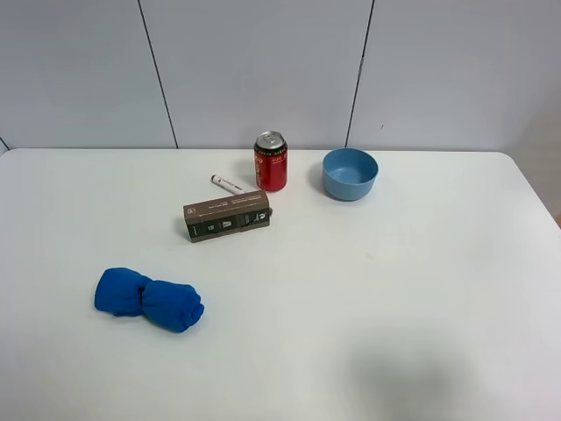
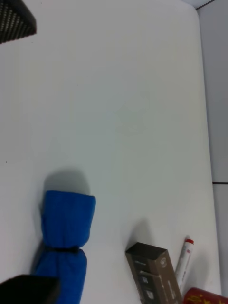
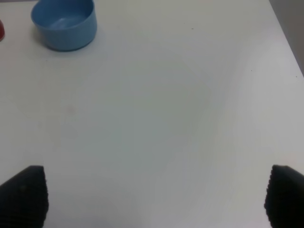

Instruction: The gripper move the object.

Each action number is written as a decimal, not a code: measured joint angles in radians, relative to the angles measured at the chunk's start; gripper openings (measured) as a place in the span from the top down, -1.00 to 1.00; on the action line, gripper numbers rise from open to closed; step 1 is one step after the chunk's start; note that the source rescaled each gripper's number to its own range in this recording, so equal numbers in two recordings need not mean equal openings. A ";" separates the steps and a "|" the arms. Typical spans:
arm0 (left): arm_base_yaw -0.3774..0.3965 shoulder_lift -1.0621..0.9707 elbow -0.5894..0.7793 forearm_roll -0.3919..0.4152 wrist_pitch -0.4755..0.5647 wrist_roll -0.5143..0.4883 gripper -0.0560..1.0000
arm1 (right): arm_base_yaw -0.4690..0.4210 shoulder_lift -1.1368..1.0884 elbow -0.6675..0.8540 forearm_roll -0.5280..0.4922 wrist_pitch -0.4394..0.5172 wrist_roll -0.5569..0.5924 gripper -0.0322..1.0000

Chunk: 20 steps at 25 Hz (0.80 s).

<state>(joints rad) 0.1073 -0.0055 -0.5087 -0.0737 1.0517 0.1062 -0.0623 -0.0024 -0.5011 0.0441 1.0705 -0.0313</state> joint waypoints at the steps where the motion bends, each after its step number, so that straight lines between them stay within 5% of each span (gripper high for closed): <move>1: 0.000 0.000 0.000 0.000 0.000 0.000 -1.00 | 0.000 0.000 0.000 0.000 0.000 0.001 -0.68; 20: 0.000 0.000 0.000 0.000 0.000 0.000 -1.00 | 0.000 0.000 0.000 -0.005 0.000 0.009 -0.68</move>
<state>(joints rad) 0.1073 -0.0055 -0.5087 -0.0737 1.0517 0.1062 -0.0623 -0.0024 -0.5011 0.0392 1.0705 -0.0220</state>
